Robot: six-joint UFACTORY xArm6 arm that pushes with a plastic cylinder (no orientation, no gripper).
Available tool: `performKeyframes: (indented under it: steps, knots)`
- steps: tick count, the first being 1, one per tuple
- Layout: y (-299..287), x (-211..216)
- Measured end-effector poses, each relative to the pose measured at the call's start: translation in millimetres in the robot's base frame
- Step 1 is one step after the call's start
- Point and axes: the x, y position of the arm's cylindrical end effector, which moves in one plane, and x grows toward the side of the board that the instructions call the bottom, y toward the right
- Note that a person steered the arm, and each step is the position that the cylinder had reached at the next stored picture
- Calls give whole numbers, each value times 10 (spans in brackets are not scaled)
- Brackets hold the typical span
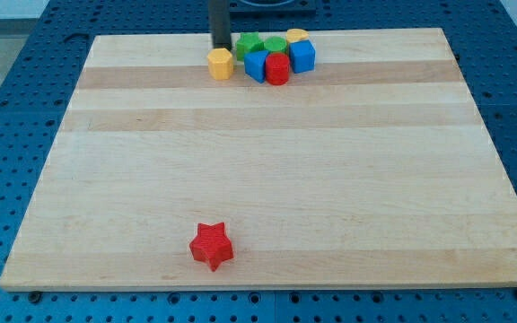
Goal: Push the yellow hexagon a bit right
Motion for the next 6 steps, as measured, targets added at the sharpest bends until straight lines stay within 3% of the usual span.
performKeyframes:
  steps: [1, 3, 6]
  knots:
    - [-255, 78]
    - [45, 208]
    - [331, -126]
